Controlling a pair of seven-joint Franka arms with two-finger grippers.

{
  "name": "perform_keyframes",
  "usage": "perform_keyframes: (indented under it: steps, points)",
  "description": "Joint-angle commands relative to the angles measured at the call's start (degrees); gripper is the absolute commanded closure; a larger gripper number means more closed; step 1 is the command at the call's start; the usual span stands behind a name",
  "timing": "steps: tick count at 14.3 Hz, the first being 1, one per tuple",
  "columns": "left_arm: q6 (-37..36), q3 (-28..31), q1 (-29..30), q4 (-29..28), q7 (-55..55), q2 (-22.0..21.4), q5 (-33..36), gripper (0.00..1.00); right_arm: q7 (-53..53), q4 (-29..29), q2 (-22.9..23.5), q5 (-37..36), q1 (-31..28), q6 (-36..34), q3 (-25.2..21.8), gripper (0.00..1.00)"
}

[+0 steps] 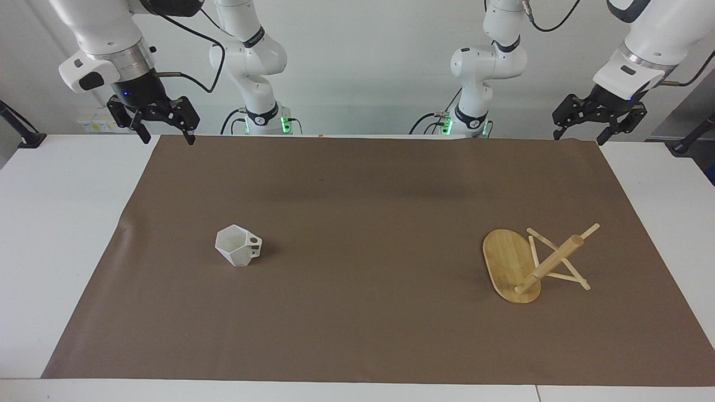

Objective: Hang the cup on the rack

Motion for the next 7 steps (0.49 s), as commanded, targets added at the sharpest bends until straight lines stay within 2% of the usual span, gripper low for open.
perform_keyframes:
  steps: [1,7]
  points:
    - [0.4,0.0,0.1,-0.9,0.5,-0.8,-0.5,0.0,-1.2,-0.9,-0.9,1.0,-0.7,-0.4,0.1,0.0]
    - [0.1,0.1,0.5,-0.9,0.6,-0.8,-0.5,0.0,-1.0,-0.9,-0.9,1.0,-0.7,-0.5,-0.2,0.0]
